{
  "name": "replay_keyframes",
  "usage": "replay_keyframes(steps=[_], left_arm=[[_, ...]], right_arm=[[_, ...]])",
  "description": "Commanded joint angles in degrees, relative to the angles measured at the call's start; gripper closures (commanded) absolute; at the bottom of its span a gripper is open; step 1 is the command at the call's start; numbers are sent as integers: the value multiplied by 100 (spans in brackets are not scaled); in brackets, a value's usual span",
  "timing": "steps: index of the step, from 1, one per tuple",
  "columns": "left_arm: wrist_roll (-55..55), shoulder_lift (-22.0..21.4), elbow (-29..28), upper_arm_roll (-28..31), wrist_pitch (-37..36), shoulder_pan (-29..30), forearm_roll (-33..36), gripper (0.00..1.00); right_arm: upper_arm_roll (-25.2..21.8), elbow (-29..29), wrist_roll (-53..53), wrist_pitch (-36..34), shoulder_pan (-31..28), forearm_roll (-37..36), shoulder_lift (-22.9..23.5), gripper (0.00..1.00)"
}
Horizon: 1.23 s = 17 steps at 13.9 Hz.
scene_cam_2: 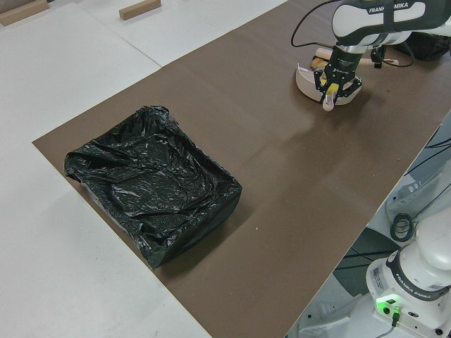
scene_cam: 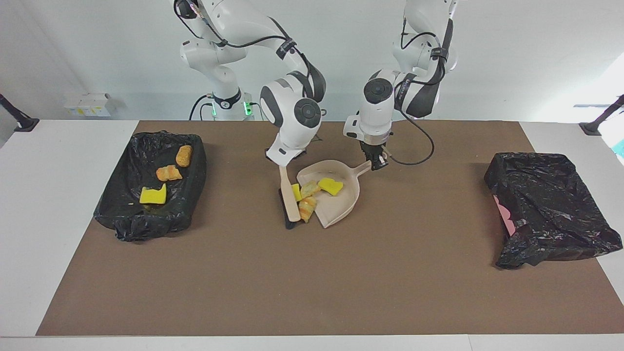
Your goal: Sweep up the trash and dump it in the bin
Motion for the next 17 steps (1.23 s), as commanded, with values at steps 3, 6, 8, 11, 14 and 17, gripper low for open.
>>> replay_keyframes(steps=[3, 6, 8, 11, 14, 17], left_arm=[[5, -12, -68, -14, 189, 64, -79, 100], [442, 23, -77, -32, 329, 495, -88, 100], [829, 75, -86, -32, 558, 696, -359, 100], [1698, 102, 10, -23, 646, 1073, -817, 100], [2437, 137, 396, 21, 541, 1294, -818, 100], [3280, 163, 941, 21, 103, 1829, -757, 100]], right_arm=[[3, 98, -73, -431, 387, 359, -257, 100], [-41, 406, -99, -555, 115, 359, -432, 100], [-59, 555, -117, -626, -52, 324, -616, 100], [-59, 784, -283, -774, -325, 289, -732, 100], [-77, 820, -310, -915, -325, 262, -784, 100], [-59, 645, -196, -916, -317, 367, -951, 100]])
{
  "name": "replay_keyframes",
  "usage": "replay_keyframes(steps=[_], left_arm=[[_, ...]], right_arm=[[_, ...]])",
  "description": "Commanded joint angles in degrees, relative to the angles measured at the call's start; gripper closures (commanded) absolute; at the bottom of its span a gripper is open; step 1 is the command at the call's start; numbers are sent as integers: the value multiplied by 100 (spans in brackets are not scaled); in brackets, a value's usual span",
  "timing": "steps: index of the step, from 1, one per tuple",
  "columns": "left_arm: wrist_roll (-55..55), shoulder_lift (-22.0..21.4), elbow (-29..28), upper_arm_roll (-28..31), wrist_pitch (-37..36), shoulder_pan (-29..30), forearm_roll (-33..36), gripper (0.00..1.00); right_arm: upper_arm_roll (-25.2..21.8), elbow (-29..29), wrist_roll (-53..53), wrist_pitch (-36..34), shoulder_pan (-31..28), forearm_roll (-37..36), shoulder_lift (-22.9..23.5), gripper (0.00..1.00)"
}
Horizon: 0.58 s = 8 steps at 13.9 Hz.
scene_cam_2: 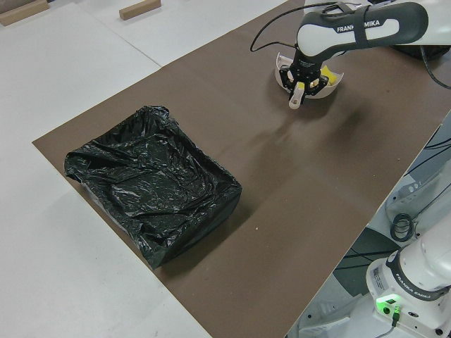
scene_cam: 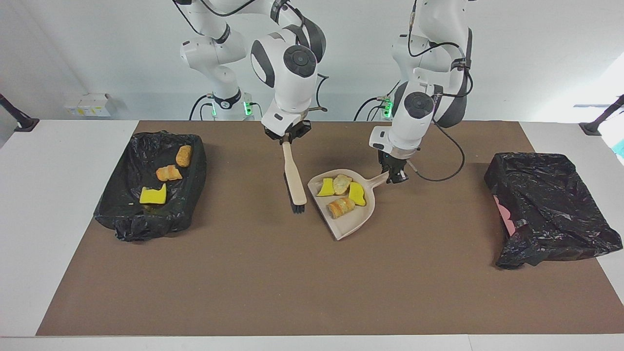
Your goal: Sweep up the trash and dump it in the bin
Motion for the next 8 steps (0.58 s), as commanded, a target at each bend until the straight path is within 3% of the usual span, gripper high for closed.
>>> replay_keyframes(steps=[1, 5, 8], left_arm=[[856, 36, 592, -31, -500, 518, -51, 100], [2131, 237, 1488, -23, -1352, 1282, 36, 100], [3035, 317, 1832, -23, -1600, 1836, 291, 100]], right_arm=[[41, -268, 137, -62, -7, 228, -273, 100], [76, -1532, 849, 639, 352, 1097, -1080, 100], [76, -2026, 1796, 1210, 1125, 1345, -1118, 100]])
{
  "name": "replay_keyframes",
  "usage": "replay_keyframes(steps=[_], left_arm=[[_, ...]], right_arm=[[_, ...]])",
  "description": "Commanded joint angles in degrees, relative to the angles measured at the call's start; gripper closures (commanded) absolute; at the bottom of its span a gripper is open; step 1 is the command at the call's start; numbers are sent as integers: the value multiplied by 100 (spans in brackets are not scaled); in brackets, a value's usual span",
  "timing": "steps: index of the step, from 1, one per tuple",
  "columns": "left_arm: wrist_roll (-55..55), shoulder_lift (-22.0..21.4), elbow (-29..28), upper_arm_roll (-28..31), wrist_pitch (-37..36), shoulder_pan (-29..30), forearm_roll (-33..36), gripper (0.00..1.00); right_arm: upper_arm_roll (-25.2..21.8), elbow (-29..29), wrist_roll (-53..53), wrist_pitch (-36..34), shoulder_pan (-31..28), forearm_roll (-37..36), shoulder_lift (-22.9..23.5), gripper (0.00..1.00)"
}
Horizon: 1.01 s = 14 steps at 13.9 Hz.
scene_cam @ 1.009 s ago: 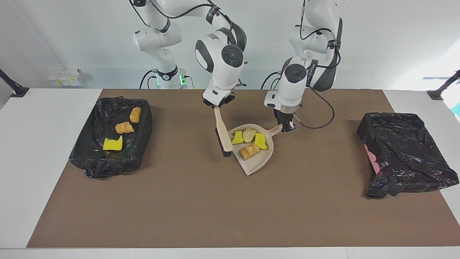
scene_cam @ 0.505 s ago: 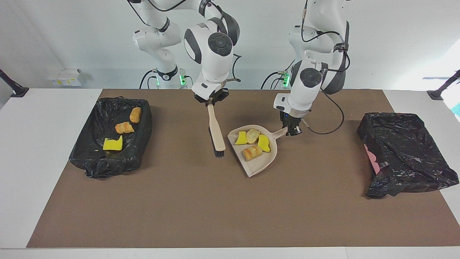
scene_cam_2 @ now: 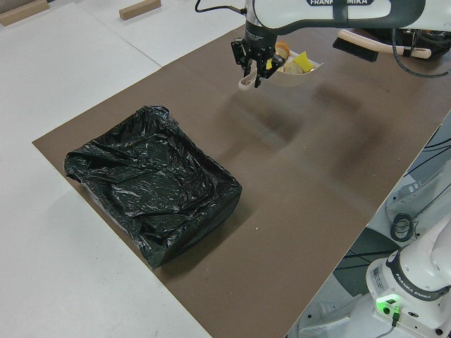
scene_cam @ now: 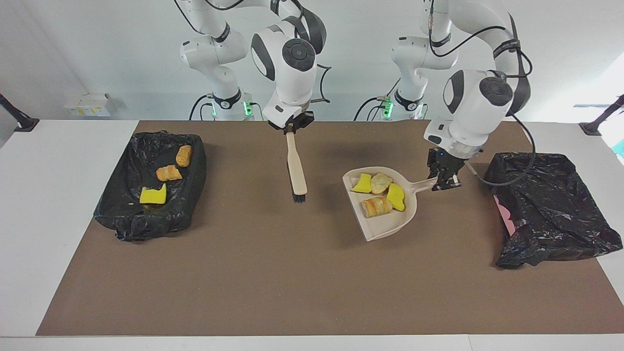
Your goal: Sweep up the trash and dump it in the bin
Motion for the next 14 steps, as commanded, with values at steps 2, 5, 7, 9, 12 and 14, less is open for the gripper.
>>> replay_keyframes(steps=[2, 5, 7, 9, 12, 14], left_arm=[[1182, 188, 426, -59, -241, 771, 107, 100], [1983, 249, 557, -59, -233, 1396, 238, 100], [2300, 258, 566, -59, -206, 1782, 352, 100], [2407, 276, 707, -59, -224, 2213, 589, 100], [2389, 276, 786, -59, -145, 2732, 949, 100], [2310, 293, 795, -42, -92, 2970, 1230, 100]], right_arm=[[1, -815, 1010, 1018, 774, 335, -238, 100], [1, -992, 1475, 1547, 1188, 415, -98, 100], [1, -1010, 2142, 2019, 1618, 415, 209, 100], [1, -1202, 2365, 2557, 1786, 415, 298, 100], [9, -1344, 2173, 2638, 1795, 424, 289, 100], [9, -1414, 1725, 2664, 1796, 468, 307, 100]])
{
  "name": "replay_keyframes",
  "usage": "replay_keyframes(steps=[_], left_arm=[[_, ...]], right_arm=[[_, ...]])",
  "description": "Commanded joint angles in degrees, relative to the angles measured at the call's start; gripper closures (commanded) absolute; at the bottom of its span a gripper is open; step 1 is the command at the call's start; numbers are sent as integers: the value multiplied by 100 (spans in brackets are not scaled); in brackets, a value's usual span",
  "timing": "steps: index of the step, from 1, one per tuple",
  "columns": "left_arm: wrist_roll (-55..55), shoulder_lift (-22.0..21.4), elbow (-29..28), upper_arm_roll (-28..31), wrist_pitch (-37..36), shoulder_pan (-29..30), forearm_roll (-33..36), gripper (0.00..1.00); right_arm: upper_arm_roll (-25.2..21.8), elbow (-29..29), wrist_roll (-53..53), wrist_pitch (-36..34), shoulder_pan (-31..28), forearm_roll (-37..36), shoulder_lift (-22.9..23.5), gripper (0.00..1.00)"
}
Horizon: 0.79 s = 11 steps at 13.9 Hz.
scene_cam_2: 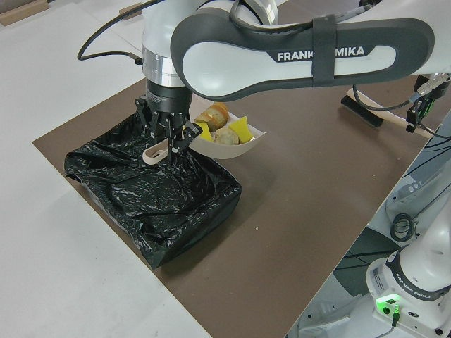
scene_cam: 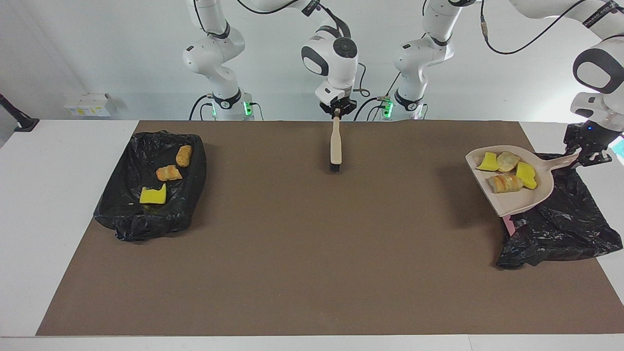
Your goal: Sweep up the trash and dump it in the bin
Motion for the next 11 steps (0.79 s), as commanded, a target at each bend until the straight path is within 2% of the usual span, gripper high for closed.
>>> replay_keyframes(steps=[1, 3, 4, 6, 11], left_arm=[[-68, 170, 203, -51, 86, 216, 416, 100], [-452, 206, 247, -16, 437, 216, 1100, 100], [-759, 215, 256, -24, 656, 207, 1591, 100], [-1077, 215, 256, -24, 1000, 154, 2410, 100], [-1692, 110, 256, -33, 993, -38, 3851, 100]], right_arm=[[4, -158, -531, 155, -33, 250, -92, 100], [4, -158, -952, 172, -33, 286, -84, 100], [-4, -158, -1059, 207, -33, 365, -75, 89], [-5, -158, -1077, 216, -42, 541, -75, 85], [-5, -290, -1034, 322, -86, 576, -75, 71]])
